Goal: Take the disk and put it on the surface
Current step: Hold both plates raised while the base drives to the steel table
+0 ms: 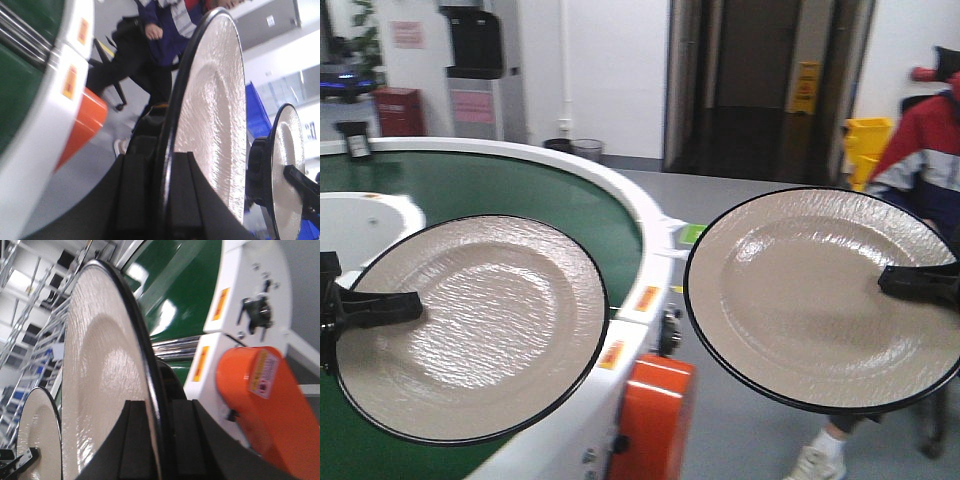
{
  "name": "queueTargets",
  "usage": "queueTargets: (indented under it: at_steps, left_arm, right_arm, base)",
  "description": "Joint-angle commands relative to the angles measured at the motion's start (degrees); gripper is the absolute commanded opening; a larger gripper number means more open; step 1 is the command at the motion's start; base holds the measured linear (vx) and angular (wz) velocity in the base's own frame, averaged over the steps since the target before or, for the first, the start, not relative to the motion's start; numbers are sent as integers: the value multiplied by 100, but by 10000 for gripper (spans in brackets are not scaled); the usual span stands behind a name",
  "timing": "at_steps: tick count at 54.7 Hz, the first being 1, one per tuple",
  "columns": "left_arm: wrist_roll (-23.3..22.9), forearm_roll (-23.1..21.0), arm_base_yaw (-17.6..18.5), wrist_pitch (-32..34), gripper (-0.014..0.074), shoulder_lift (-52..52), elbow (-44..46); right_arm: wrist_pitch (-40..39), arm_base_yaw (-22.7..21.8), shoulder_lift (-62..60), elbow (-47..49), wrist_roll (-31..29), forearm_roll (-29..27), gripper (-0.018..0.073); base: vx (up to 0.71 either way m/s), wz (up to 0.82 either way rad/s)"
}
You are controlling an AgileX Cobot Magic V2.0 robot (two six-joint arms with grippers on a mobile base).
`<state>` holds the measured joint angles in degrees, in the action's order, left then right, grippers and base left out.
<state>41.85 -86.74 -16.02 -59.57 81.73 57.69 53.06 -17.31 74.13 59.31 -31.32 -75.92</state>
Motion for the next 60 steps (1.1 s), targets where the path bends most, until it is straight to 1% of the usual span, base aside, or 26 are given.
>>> queueTargets:
  at_steps: [1,35,60]
  left_arm:
    - [-85,-801,28,-287,-1,-226,191]
    - [-85,-801,28,-287,-1,-226,191]
    - [-85,-801,28,-287,-1,-226,191]
  right_arm:
    - [34,-38,-191,205,-5,-677,-9]
    - [41,-38,-191,205,-5,-677,-9]
    - [32,-38,-191,205,-5,-677,-9]
  base:
    - [-14,-56]
    - [-11,-45]
    - [2,-39]
